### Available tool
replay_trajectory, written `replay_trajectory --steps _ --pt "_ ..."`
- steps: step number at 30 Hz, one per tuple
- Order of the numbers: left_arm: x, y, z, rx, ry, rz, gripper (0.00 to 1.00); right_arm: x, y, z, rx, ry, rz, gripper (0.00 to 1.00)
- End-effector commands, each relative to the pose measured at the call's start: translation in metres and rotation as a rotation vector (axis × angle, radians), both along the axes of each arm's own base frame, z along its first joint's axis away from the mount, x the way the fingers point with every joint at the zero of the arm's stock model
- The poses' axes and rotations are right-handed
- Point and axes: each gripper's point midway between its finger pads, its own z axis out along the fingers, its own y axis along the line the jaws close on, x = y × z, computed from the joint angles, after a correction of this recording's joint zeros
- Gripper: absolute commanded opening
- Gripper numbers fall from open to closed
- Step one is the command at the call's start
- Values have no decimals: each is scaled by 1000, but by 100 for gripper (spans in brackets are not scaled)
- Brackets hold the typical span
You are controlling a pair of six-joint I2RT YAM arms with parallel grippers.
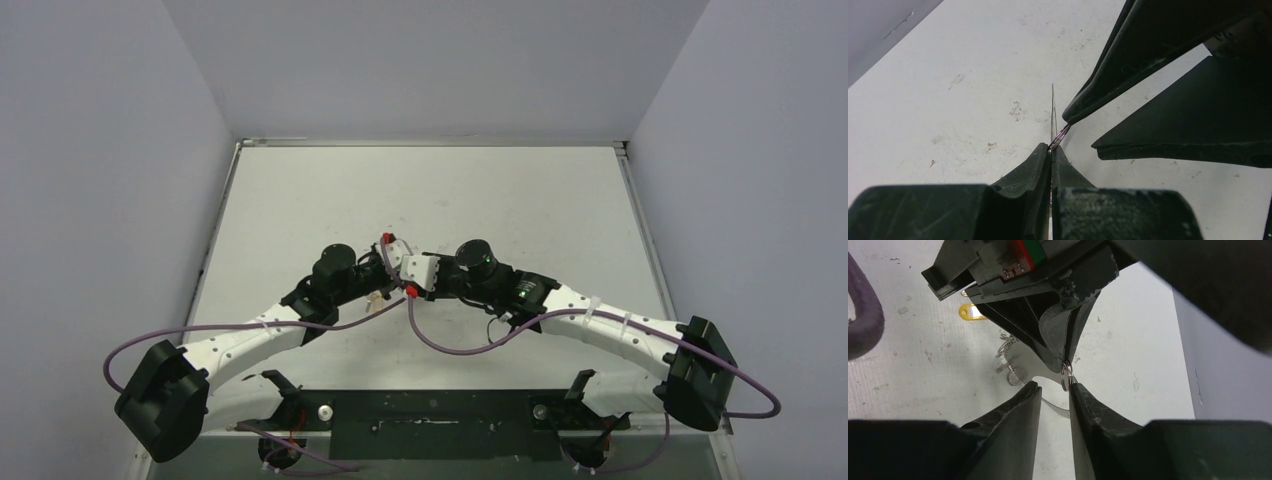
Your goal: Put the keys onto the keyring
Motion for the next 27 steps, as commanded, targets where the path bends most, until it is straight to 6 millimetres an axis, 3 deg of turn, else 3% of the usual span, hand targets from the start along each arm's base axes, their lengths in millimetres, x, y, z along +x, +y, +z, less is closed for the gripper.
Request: replay_trajectory --steps 1,5,13,20,24,27 --pt "-12 -17 23 -35 -79 -98 0 23 2 21 95 -72 -106 31" --pt "-13 -17 25 -49 -86 -102 0 27 -2 22 136 -92 -128 30" --pt "-16 -18 26 -60 -90 -111 0 29 1 8 94 -63 -97 0" --pt "-17 -16 26 -66 -97 -104 0 29 -3 3 73 -34 -63 0" --pt "-17 -15 26 -68 -98 -103 0 27 -4 5 75 -19 -47 24" --pt "-17 -16 27 -70 -101 -107 0 27 -4 2 73 -6 -47 24"
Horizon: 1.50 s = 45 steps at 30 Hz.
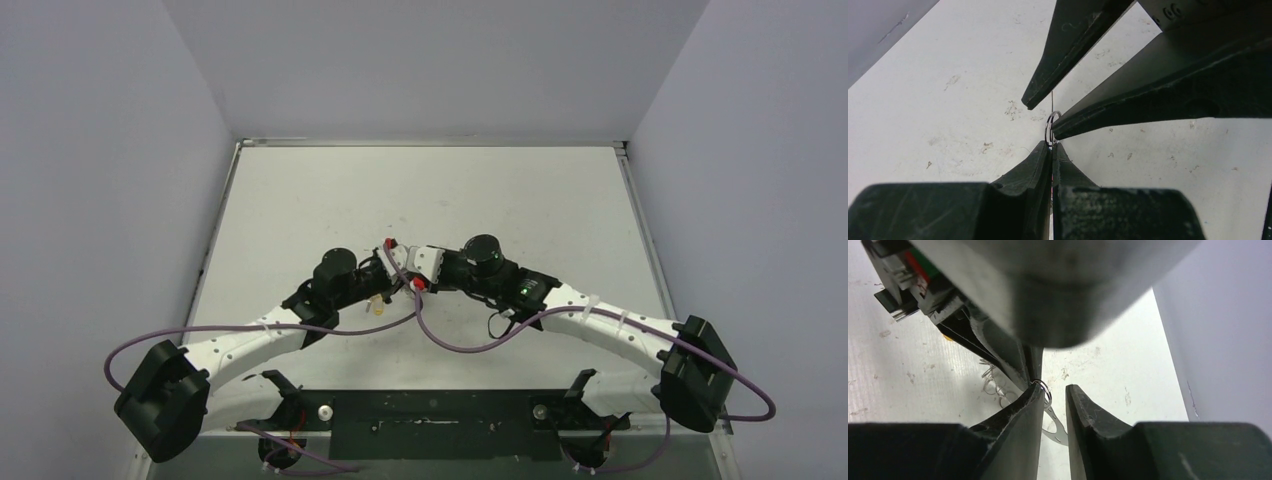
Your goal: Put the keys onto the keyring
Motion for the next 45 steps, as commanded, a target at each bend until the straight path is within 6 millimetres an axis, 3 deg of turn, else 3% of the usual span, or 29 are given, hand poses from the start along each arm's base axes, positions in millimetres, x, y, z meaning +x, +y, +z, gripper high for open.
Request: replay_trajectory --steps 1,3,5,11,13,17,24,29,32,45 --pt "-12 -14 30 -69 -88 -90 0 11 -6 -6 -26 37 -43 21" --pt "-13 -14 31 -72 -88 -92 0 13 -6 -6 -27 42 -47 13" --pt "-13 -14 30 -72 -87 -92 0 12 -7 -10 -42 63 -43 12" --pt "-13 -12 30 -72 -94 -87 0 7 -5 -10 -32 99 -6 26" --pt "-13 -12 31 -73 -97 -86 0 4 -4 -11 -27 116 10 25" --pt "-13 -12 31 -73 -100 -88 0 3 -4 -16 -43 144 20 17" --pt "-13 -12 33 -80 -109 -91 0 2 -2 -23 -65 181 38 16" --pt "-14 -12 34 -85 -115 -91 0 5 -6 -26 -78 202 22 0" --pt "-14 -11 35 -89 -120 -86 0 8 -10 -26 -75 215 3 0" --pt "-14 -6 35 -127 -130 -62 0 17 -14 -2 192 255 -52 0"
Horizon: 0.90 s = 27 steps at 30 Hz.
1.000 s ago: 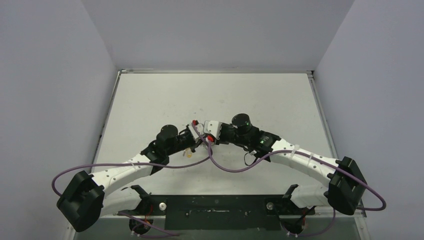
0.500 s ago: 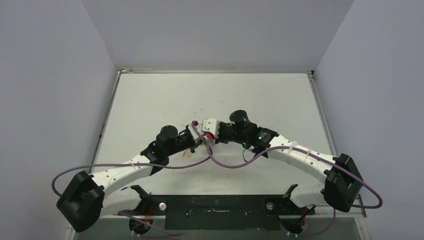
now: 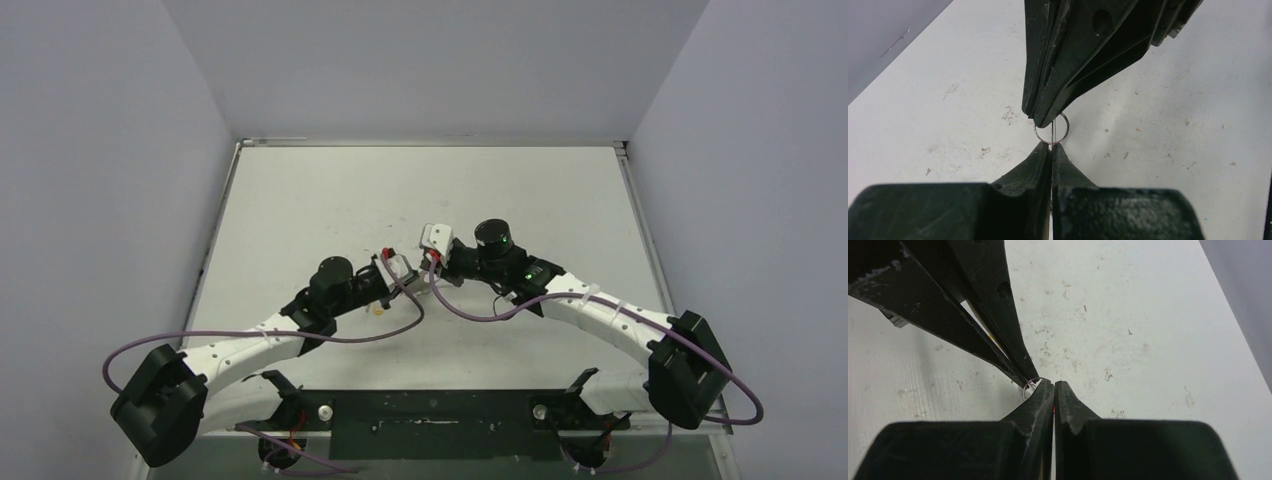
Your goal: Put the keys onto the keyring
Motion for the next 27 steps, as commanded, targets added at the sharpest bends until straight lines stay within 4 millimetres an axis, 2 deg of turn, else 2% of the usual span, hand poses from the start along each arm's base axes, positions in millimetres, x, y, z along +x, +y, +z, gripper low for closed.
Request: replay_trajectory --steps 1,4,7,9,13,15,19,23,27 --pt "-5 -7 37 -114 -86 -37 0 15 -8 11 84 -6 -91 0" --pt "-6 -7 36 -112 -86 -42 0 13 -6 18 114 -3 -78 0" --pt "-7 -7 35 -108 -86 -43 0 13 -7 25 137 1 -84 21" --pt "-7 -6 33 -106 -86 -43 0 13 -9 30 148 7 -87 32" --pt "-9 -5 32 -96 -99 -52 0 17 -15 38 173 61 -123 43" --pt "-9 -5 32 -90 -110 -54 0 21 -17 44 208 150 -161 53" --pt "-9 -4 29 -60 -153 -67 0 29 -22 56 277 334 -233 51" --pt "-9 -2 26 -38 -181 -73 0 35 -32 64 328 506 -302 55" --pt "-10 -1 24 -22 -202 -79 0 30 -29 63 348 646 -251 58"
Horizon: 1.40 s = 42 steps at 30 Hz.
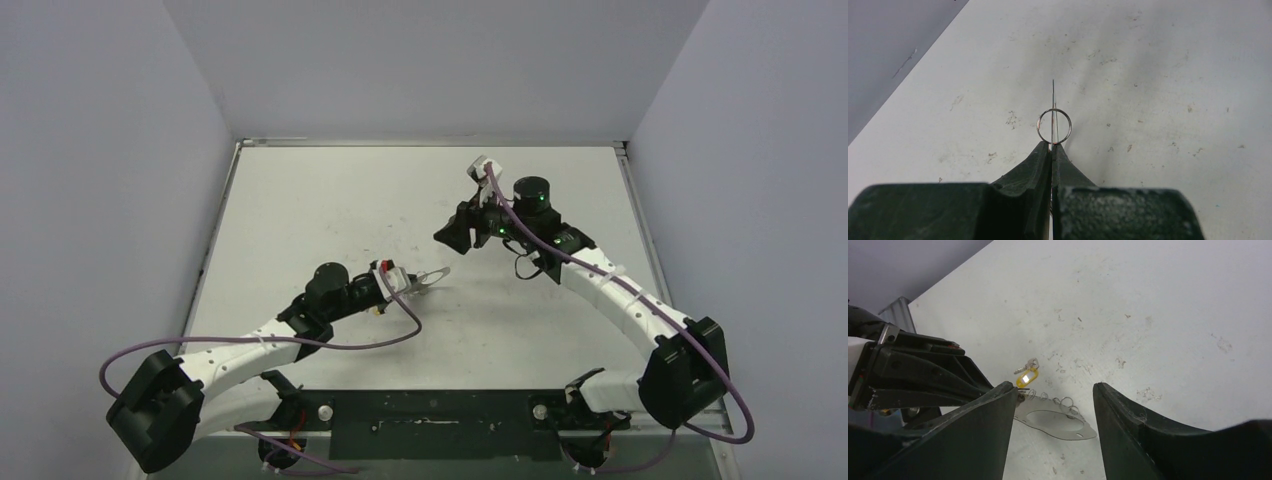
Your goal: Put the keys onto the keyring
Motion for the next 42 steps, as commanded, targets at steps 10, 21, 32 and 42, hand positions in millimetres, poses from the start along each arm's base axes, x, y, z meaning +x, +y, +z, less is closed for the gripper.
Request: replay_trajectory --steps 10,21,32,42 --pt "-1 -2 24 -31 -113 -26 0 -13 8 -20 87 447 -48 54" --pt "-1 -2 21 -20 -109 -28 0 -46 34 -62 -98 614 86 49" --pt "-3 -2 22 -21 -109 -32 0 -32 33 -50 -78 556 35 48" --pt "-3 -2 23 -23 -111 -36 0 -42 22 -32 -99 423 105 48"
